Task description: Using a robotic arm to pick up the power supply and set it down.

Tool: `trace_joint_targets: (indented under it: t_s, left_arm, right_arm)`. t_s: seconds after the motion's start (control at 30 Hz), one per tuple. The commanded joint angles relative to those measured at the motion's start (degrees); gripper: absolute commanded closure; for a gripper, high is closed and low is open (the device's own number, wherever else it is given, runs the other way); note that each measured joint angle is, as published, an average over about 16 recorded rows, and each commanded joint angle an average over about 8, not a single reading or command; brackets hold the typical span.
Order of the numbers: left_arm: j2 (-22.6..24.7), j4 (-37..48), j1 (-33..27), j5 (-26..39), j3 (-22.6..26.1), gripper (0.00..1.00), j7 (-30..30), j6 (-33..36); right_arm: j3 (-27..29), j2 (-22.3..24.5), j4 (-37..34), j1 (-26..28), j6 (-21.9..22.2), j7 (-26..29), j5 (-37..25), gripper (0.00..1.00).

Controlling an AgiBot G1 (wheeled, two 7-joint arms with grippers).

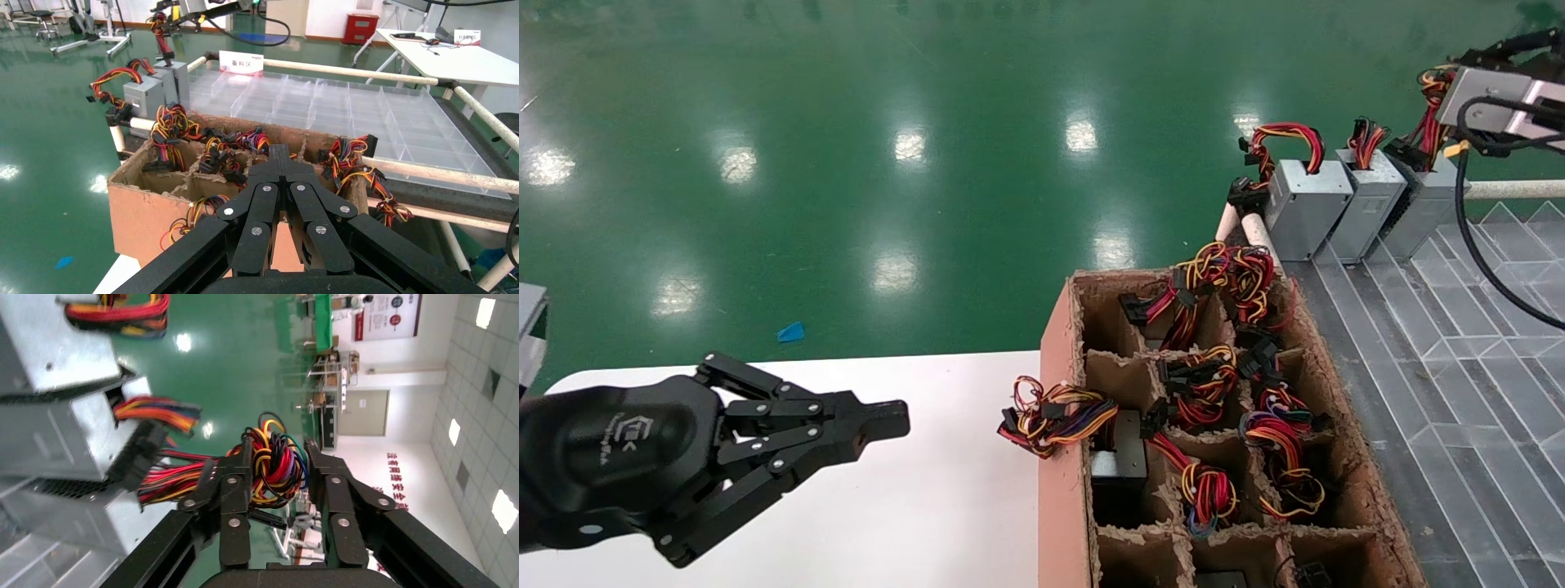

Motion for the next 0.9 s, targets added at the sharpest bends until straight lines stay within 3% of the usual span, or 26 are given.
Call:
trace_joint_targets:
  t_s: [0.03, 0.6, 0.9]
  left_arm:
    - [0.00, 0.00, 0.00, 0.00, 0.00, 1.00, 0.00, 0.00]
    - [0.00, 0.00, 0.00, 0.00, 0.00, 1.00, 0.00, 0.00]
    - [0.00, 0.00, 0.00, 0.00, 0.00, 1.00, 0.00, 0.00]
  right_arm:
    - [0.09, 0.04, -0.01, 0.29, -0.54, 0.28, 0.13, 0.00]
    - [-1.20, 1.34, 2.01, 2.14, -4.82, 1.39, -0.84, 0.00]
    - [-1.53, 3.67, 11.40, -4.72, -10.68, 12.75, 5.76, 0.00]
